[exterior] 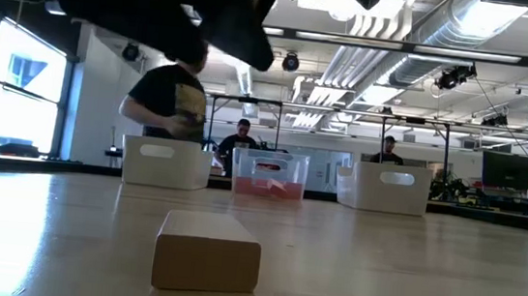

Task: Sort & place blocks by color
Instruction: Put the brown block into the right white bin

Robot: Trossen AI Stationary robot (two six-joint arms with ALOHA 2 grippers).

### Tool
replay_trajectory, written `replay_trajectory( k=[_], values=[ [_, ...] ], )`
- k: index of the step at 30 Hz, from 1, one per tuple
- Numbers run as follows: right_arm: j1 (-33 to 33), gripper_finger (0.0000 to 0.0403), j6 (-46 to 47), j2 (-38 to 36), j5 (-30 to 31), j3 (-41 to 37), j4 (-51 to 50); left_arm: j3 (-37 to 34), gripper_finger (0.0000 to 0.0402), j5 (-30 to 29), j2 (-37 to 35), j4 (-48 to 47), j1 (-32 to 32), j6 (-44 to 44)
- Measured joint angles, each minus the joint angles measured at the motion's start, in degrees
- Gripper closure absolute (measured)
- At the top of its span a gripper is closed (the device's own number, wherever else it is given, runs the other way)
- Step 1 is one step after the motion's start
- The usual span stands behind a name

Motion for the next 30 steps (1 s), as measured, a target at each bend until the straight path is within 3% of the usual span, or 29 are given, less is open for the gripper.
replay_trajectory(
  k=[11,30],
  values=[
    [-0.6,0.0210,0.0,-0.2,0.5,0.0,-2.8,2.8,0.0193,1.3,0.7,-1.4,1.7,-2.2],
    [-0.9,0.0210,0.1,-0.1,1.2,0.0,-4.6,2.8,0.0181,0.6,2.6,-1.3,-0.6,-3.0]
  ],
)
